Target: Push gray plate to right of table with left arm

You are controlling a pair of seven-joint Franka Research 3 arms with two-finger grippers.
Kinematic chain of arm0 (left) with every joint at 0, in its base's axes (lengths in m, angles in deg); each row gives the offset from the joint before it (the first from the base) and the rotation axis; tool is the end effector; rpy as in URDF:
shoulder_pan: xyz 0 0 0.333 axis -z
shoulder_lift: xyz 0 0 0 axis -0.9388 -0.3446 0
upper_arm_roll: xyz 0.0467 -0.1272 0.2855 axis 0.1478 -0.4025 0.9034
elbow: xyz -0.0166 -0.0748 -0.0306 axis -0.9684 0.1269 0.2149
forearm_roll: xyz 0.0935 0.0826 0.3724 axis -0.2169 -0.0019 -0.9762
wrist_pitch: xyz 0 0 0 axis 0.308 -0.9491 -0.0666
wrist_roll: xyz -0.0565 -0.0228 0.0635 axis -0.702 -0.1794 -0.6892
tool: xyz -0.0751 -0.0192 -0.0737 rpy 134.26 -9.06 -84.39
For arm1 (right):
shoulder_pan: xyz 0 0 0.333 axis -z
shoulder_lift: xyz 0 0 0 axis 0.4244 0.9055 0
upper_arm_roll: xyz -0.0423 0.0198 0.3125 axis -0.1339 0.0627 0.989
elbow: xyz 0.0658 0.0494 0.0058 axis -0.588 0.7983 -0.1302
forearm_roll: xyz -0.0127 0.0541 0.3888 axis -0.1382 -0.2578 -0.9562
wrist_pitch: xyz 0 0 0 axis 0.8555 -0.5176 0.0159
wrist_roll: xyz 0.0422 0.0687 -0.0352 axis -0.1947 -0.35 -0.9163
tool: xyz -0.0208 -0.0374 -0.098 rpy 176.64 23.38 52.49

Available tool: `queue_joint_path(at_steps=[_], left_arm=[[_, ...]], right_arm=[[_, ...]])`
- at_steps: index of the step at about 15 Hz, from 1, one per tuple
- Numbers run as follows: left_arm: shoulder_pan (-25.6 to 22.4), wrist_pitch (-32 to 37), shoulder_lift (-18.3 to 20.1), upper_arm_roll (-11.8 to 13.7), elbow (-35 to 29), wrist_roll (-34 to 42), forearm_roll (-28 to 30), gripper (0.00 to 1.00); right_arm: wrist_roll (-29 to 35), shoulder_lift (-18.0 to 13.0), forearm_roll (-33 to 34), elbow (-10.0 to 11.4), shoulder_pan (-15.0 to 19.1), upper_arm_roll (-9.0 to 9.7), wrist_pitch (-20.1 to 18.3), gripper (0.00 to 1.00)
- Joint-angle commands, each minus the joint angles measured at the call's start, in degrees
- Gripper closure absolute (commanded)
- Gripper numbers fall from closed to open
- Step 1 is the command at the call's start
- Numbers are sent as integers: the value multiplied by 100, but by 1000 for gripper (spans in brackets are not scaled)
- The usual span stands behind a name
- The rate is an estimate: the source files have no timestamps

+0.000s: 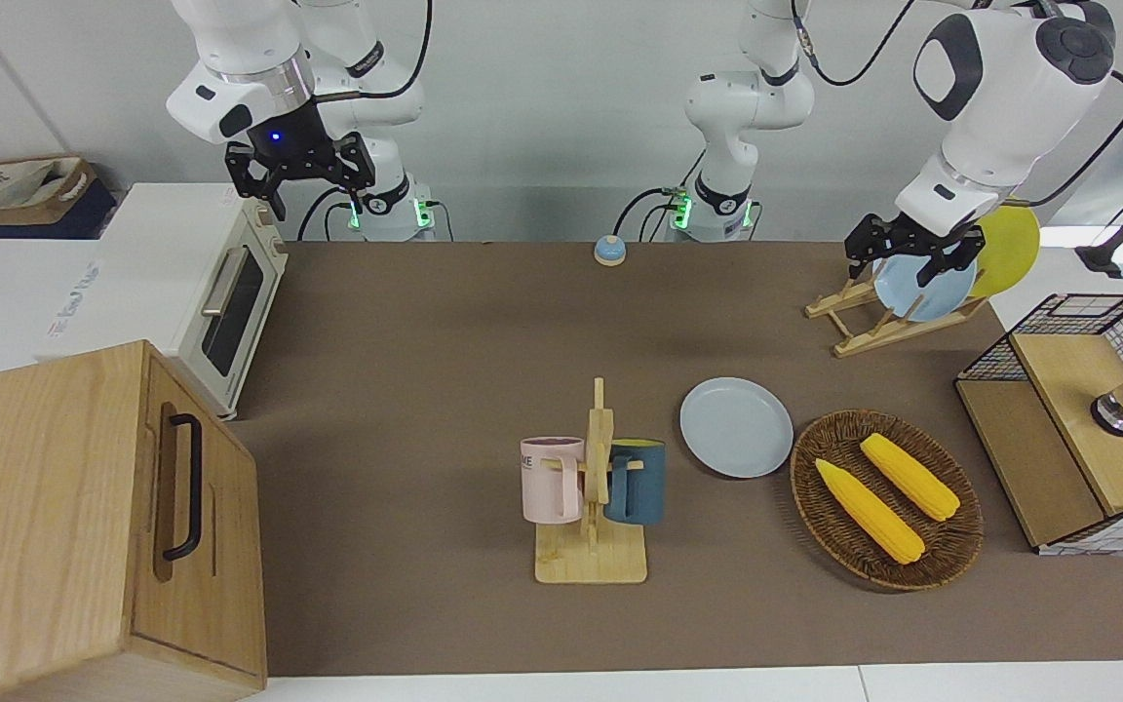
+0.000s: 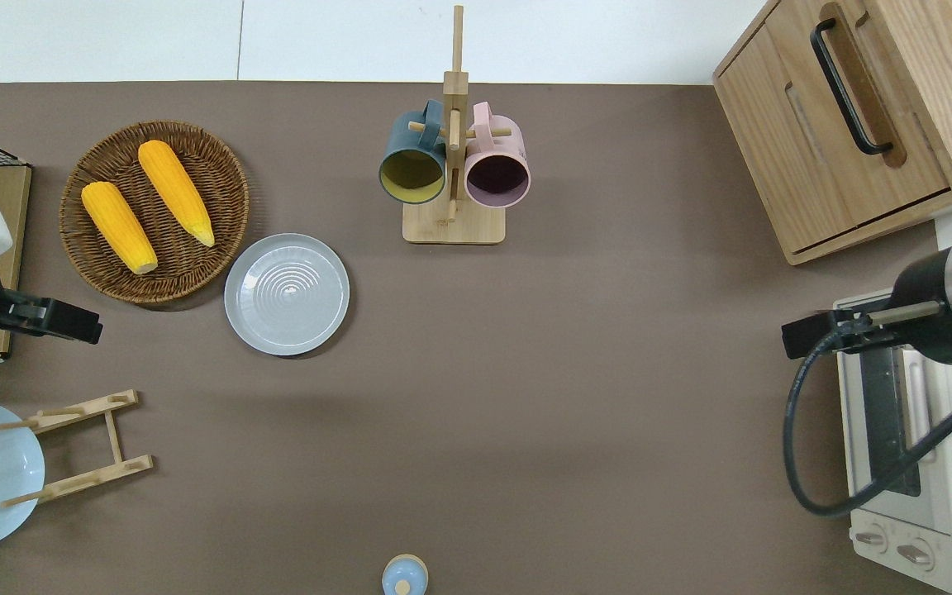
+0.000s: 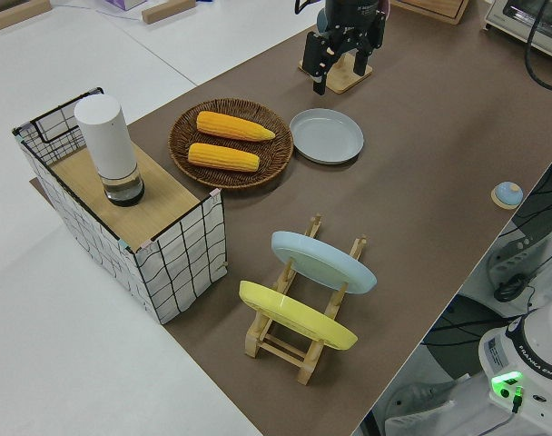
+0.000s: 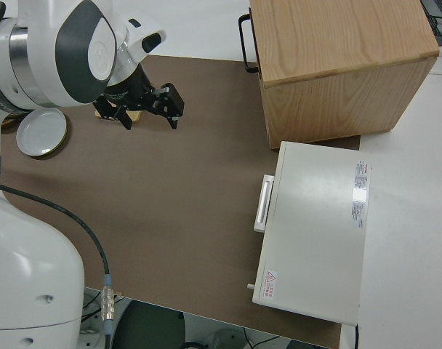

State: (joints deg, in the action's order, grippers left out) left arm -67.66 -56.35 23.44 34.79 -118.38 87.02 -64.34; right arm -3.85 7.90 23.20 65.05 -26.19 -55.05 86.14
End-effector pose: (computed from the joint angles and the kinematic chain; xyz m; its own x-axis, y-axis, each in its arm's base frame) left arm 0.5606 0.0241 0.5712 0.9724 -0.2134 -0.0943 -0.2122 -0.9770 0.0222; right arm 0.5268 0.0726 0.6600 0.9914 0.1076 -0.0747 0.1080 -0.9942 0.0011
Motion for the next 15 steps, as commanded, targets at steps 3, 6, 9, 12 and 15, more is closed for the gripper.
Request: queue_joint_path(at_steps=[3, 6, 9, 12, 15], left_arm=[[37, -16, 116, 82, -173, 44, 96, 0], [37, 107, 107, 117, -173, 18, 88, 0], [11, 107, 107, 144, -173, 0, 140, 0], [2, 107, 107, 170, -173, -131, 176, 2], [-7, 107, 89, 179, -173, -246, 167, 2]], right_arm=[[-1, -36, -59, -22, 116, 76, -69, 17], [8, -36, -59, -22, 116, 85, -69, 17], [8, -36, -59, -22, 116, 85, -69, 17], [8, -36, -59, -22, 116, 85, -69, 17], [-1, -36, -59, -22, 116, 85, -69, 17]])
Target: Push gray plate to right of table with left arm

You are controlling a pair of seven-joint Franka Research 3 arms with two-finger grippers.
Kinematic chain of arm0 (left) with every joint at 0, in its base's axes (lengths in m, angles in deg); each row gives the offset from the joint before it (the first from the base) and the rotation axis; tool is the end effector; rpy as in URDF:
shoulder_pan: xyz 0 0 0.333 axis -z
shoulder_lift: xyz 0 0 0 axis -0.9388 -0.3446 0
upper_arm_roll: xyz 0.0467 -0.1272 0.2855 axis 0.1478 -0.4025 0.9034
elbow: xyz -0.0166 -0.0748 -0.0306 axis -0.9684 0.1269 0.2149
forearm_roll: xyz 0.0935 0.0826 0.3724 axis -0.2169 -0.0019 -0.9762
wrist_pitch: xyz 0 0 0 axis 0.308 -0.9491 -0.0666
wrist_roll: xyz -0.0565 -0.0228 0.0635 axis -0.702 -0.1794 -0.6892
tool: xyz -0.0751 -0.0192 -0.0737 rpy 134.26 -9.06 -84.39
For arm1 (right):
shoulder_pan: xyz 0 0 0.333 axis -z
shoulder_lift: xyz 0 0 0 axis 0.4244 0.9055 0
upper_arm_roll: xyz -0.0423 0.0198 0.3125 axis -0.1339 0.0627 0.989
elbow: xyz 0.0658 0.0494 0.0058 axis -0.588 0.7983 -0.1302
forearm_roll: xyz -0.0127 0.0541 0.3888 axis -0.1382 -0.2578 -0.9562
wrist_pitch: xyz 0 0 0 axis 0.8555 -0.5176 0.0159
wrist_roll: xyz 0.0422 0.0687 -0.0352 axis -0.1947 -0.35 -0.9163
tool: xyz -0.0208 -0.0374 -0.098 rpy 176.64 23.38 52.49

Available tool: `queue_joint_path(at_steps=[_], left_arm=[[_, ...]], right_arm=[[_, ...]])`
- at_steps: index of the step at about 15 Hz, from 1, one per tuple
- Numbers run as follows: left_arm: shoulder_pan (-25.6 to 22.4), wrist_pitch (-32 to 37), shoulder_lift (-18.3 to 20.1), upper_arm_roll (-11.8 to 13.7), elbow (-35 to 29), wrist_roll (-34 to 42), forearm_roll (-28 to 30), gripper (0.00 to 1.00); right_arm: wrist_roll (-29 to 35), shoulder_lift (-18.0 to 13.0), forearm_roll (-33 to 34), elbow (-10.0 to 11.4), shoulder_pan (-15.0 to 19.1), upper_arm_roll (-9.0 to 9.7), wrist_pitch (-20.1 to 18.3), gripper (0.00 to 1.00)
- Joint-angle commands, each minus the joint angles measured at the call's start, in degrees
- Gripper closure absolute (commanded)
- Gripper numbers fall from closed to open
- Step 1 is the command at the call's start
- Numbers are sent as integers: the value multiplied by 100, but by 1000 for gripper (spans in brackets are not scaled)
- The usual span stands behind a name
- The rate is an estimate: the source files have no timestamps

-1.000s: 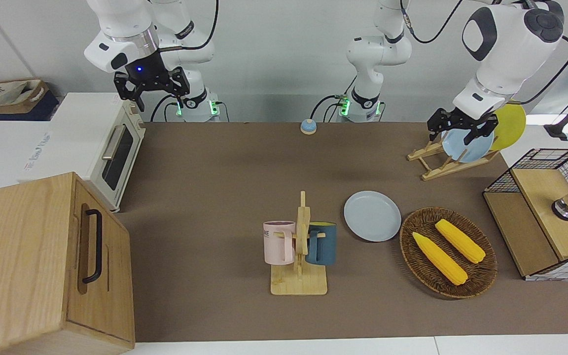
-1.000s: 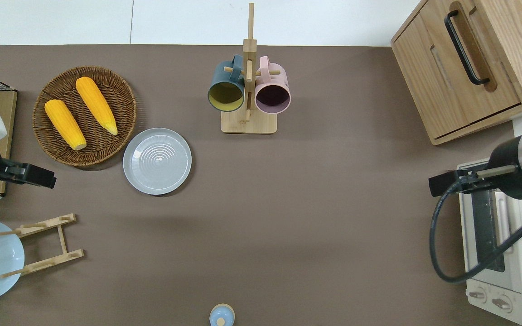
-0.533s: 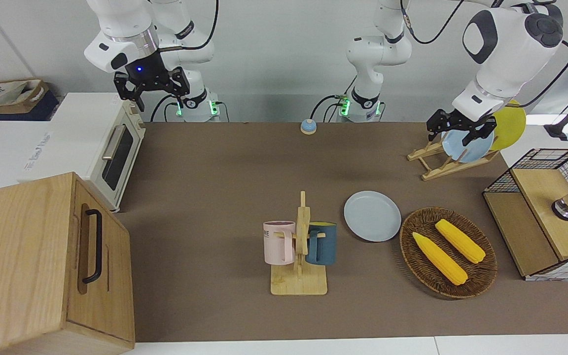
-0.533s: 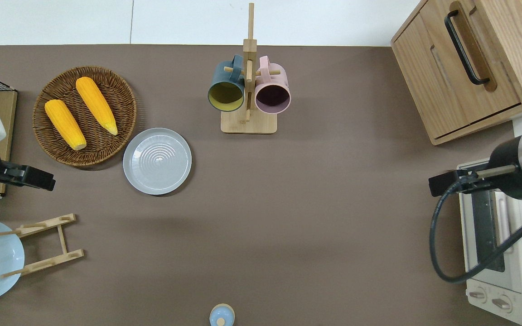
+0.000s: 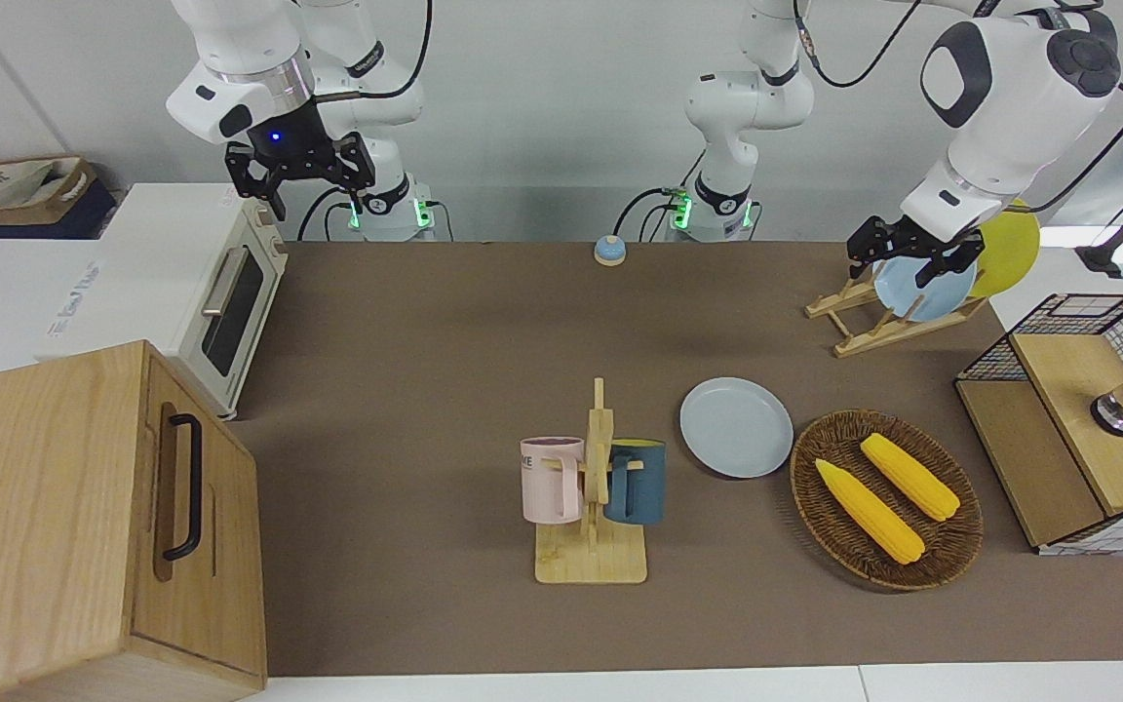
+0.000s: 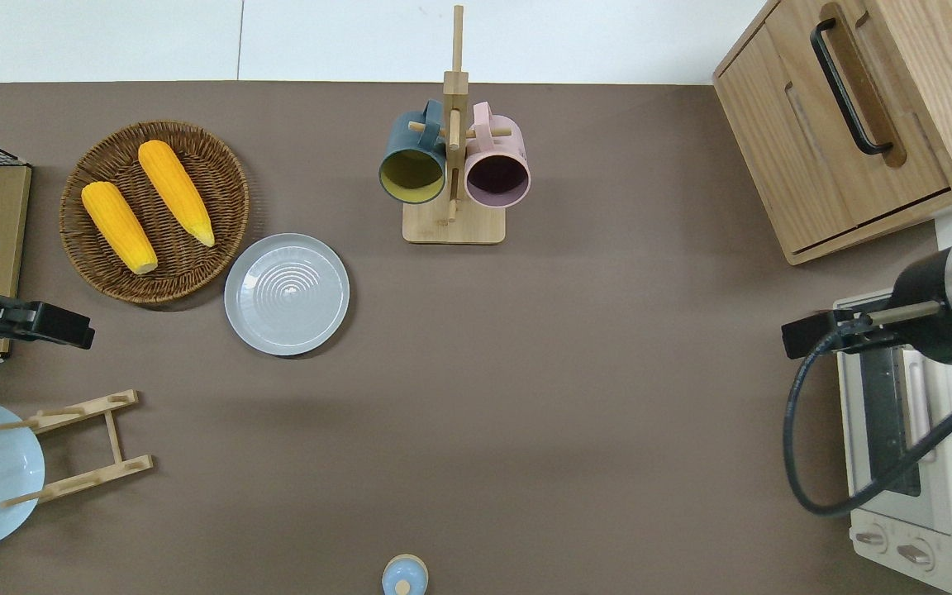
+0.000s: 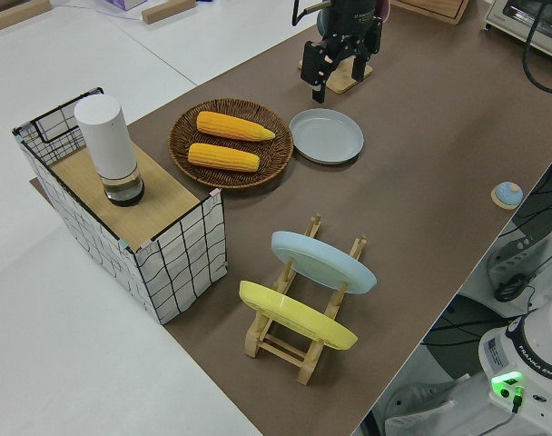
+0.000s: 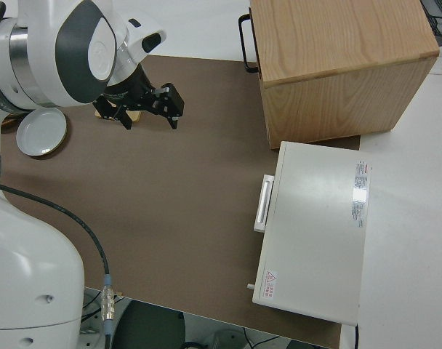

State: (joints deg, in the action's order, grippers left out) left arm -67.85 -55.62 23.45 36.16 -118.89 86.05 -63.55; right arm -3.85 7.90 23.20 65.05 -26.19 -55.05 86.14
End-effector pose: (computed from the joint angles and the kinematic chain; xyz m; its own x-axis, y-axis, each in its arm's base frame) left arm 0.5576 0.0375 0.5662 0.9790 -0.1701 -0.1122 -0.1669 -0.9852 0.0382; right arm 0.5268 0.0726 0.6600 0.9914 0.1076 -0.0747 0.1080 -0.9942 0.0011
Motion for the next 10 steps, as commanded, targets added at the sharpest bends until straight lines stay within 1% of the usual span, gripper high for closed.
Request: queue_joint_path(at_steps=[1, 5, 7, 10], left_arm=[[11, 34, 80, 42, -123, -158, 79, 0], [11, -54, 45, 33, -123, -780, 79, 0], [20, -63, 45, 33, -228, -1394, 96, 2], [20, -168, 54, 24, -412, -1914, 149, 2]], right_arm=[[8, -36, -59, -22, 116, 85, -69, 17], [8, -36, -59, -22, 116, 76, -69, 17], [-1, -36, -59, -22, 116, 85, -69, 17], [-1, -36, -59, -22, 116, 85, -69, 17]])
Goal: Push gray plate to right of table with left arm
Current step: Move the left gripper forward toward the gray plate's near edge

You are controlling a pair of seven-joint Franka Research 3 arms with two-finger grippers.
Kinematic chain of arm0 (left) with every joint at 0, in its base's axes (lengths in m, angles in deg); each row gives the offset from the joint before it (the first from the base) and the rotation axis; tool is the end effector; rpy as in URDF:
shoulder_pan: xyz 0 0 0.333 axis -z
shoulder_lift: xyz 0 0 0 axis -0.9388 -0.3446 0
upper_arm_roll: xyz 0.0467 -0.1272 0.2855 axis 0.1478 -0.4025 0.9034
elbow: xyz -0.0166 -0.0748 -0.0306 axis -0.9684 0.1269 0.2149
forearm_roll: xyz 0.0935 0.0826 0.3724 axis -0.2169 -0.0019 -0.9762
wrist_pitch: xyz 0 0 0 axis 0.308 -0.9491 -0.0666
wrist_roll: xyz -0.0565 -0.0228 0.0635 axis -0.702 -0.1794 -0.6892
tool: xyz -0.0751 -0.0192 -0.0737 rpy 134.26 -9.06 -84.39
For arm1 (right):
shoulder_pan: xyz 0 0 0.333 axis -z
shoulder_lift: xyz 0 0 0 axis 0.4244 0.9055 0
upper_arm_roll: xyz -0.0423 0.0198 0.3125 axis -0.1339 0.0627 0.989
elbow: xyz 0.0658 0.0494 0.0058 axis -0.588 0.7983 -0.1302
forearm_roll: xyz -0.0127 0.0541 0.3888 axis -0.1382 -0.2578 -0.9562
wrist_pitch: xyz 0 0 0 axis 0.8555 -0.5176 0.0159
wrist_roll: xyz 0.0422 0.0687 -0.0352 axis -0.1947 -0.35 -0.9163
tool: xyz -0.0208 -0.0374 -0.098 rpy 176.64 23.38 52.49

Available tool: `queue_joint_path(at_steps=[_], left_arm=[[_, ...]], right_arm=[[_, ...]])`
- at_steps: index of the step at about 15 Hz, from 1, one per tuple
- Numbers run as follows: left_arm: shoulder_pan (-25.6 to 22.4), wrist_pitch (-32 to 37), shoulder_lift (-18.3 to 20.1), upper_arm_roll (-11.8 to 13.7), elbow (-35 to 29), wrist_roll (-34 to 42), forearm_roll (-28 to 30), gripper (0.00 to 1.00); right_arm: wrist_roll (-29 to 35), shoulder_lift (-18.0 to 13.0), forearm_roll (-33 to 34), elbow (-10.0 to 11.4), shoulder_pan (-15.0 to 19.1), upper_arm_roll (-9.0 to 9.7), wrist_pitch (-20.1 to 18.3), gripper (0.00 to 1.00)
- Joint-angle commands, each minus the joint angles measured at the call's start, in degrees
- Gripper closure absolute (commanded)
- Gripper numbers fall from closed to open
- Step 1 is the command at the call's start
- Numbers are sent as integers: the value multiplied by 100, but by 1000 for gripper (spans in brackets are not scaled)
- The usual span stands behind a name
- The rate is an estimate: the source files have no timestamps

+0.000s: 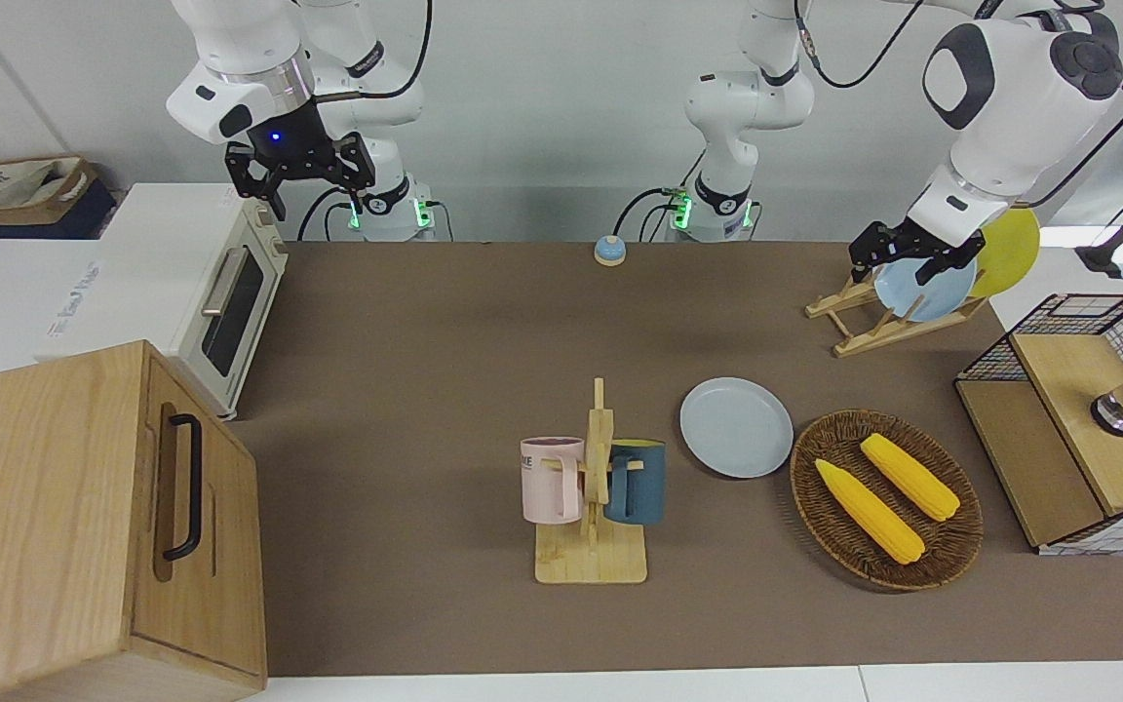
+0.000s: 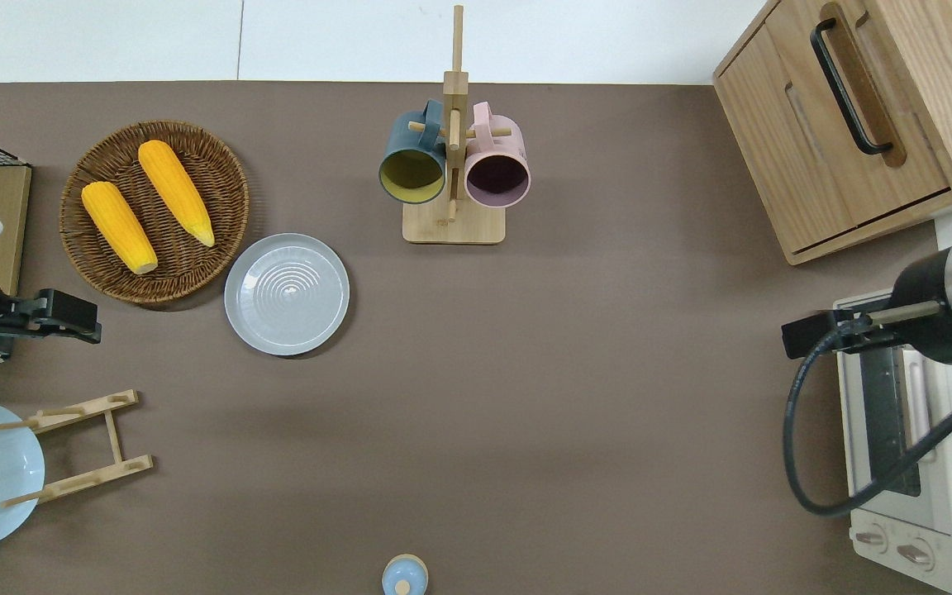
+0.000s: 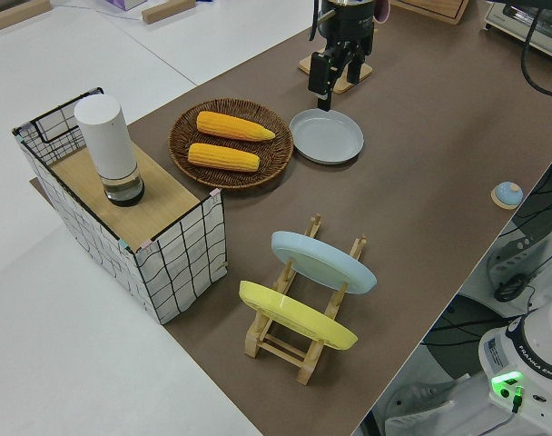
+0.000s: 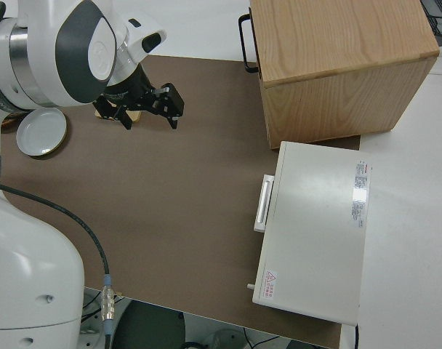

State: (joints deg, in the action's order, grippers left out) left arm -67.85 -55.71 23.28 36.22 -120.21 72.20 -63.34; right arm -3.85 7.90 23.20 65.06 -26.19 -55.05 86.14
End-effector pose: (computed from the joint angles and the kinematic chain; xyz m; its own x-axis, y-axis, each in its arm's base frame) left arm 0.5565 0.0376 0.5540 0.9872 0.0716 -0.1423 0.0743 -0.9971 0.0135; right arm 0.5268 0.0726 0.6599 0.9914 0.1076 -0.0749 0.1080 -0.9942 0.0011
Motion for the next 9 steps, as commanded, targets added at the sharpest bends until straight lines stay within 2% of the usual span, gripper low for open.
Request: queue_joint_path(at_steps=[1, 9], left_arm=[[29, -228, 70, 10, -359, -687, 145, 2], [73, -1308, 132, -139, -1299, -1488, 277, 9]], right_arm=[[-1, -36, -59, -22, 116, 85, -69, 17], [-1, -36, -59, -22, 116, 85, -78, 17]])
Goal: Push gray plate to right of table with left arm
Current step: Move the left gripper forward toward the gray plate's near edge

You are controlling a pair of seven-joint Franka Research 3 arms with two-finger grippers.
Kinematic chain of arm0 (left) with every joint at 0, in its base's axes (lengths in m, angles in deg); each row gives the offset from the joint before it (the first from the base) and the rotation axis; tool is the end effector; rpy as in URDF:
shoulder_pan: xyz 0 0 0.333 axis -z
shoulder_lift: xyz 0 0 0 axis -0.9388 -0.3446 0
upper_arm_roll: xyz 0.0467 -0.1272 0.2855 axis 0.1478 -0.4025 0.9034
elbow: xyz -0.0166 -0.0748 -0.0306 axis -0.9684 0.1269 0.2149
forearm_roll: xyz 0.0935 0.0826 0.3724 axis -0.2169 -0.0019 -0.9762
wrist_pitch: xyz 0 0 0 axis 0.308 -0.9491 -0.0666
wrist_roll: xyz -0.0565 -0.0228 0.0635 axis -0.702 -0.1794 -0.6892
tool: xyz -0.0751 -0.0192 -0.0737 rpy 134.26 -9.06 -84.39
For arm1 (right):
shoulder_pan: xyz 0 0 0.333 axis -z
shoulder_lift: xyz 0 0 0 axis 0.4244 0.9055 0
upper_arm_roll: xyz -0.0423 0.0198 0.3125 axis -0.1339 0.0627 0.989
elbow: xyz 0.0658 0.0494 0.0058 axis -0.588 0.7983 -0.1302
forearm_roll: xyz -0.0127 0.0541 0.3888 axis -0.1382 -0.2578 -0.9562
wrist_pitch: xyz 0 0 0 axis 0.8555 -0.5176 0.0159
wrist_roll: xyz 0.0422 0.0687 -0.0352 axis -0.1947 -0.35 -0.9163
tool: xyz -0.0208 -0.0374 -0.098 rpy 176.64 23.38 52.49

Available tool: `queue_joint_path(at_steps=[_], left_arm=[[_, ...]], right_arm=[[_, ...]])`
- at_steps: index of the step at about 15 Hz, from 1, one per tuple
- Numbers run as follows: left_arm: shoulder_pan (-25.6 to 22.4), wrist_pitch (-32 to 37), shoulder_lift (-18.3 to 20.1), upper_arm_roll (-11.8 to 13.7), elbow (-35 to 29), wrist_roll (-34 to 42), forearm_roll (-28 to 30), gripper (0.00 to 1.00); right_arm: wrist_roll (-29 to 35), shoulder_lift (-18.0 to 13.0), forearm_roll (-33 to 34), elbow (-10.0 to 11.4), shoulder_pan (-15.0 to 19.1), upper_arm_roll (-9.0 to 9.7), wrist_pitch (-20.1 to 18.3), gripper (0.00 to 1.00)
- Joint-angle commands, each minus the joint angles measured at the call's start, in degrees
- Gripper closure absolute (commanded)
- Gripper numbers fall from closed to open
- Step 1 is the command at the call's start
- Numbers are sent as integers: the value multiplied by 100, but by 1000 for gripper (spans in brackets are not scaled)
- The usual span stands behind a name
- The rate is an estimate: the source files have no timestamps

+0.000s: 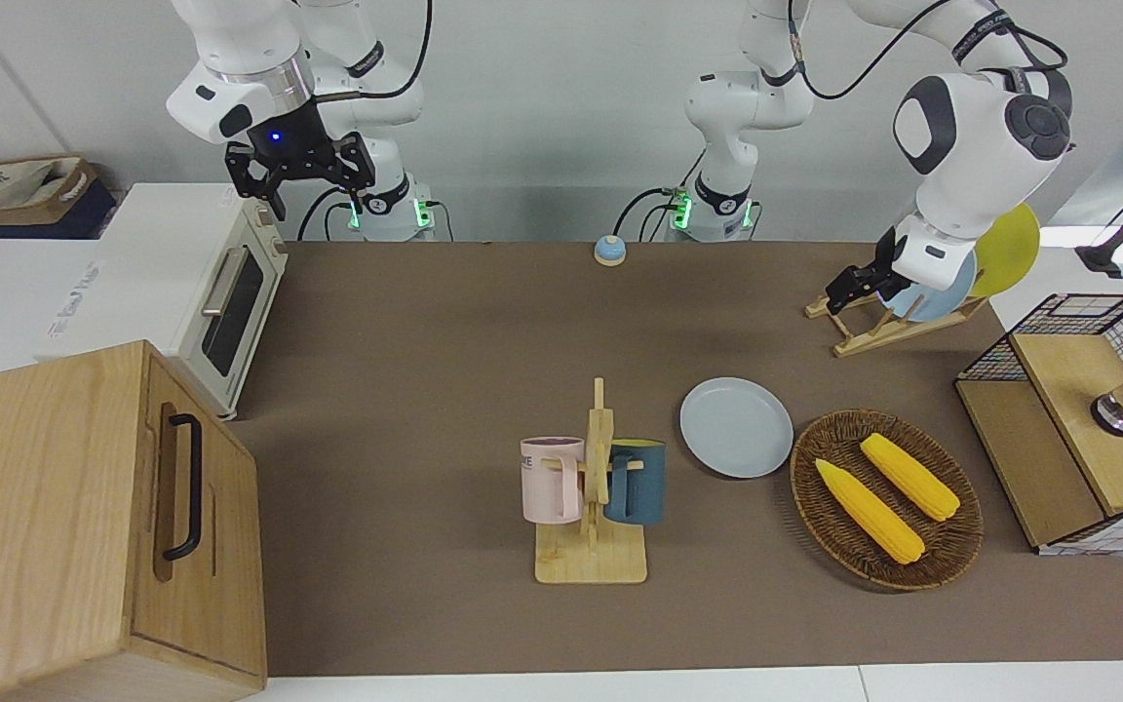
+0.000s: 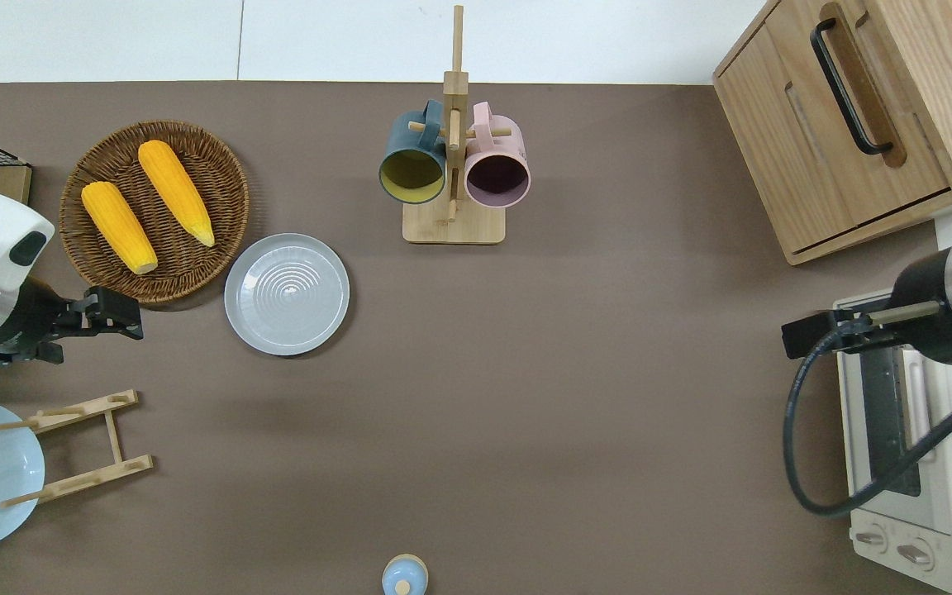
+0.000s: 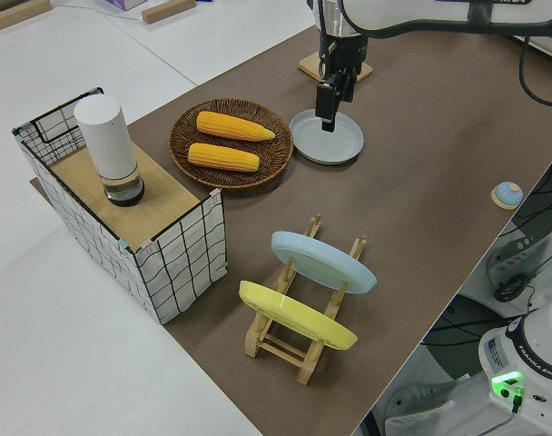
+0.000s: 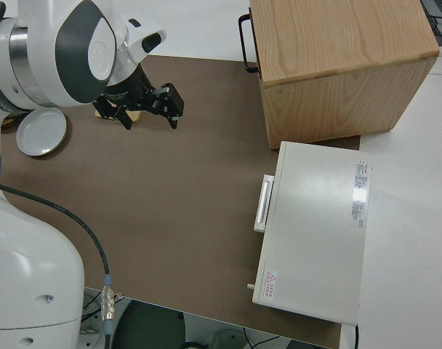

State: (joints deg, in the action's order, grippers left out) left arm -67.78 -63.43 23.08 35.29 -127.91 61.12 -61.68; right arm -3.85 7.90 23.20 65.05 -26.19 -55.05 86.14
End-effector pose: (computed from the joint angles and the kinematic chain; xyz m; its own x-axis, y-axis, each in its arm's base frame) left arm 0.5579 0.0257 0.4993 0.9562 0.2510 -0.1507 0.2557 -0.9667 0.0123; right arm 0.5268 0.0726 0.6600 0.9914 0.1076 -0.0747 0.1080 -0.9942 0.0011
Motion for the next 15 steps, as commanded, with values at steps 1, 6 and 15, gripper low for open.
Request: queue_joint_path(at_steps=[1, 6, 15], left_arm=[[66, -696, 187, -81, -695, -450, 111, 9], [84, -1329, 188, -345, -1162, -1153, 94, 19], [181, -2200, 135, -547, -1778, -1822, 76, 36]], right_arm=[[8, -36, -59, -22, 116, 85, -69, 17], [-1, -36, -59, -22, 116, 85, -69, 17], [8, -36, -59, -22, 116, 85, -69, 17]])
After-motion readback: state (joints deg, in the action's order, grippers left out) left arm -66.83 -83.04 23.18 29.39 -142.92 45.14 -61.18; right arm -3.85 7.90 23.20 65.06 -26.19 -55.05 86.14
